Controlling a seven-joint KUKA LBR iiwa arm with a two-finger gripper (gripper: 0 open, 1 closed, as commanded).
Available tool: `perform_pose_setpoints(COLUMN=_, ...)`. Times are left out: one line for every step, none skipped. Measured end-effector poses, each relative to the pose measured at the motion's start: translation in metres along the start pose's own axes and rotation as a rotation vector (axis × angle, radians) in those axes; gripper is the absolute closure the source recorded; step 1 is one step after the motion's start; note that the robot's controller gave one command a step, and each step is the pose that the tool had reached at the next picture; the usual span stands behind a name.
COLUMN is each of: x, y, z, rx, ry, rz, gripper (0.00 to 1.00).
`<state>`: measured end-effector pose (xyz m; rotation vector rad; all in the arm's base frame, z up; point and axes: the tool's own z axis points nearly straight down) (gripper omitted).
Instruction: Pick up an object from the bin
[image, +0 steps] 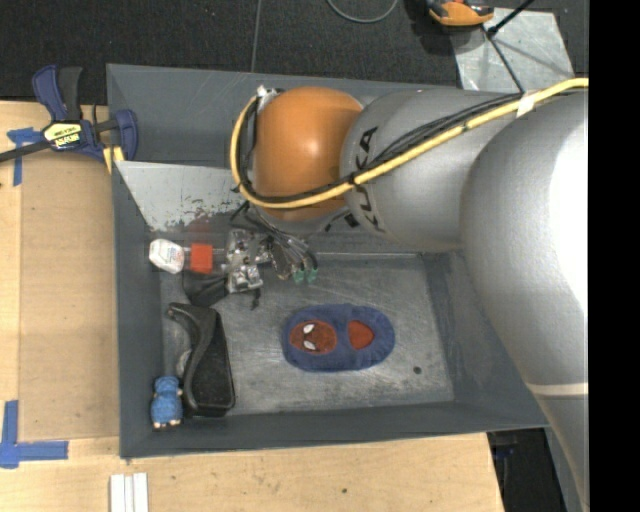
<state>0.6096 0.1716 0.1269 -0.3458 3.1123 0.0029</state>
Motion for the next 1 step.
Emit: perform_pose_setpoints(x=-0.0016, y=-0.0007, z=-0.0086, rx=0.000, ry=0.003, rz=0.003, gripper=1.00)
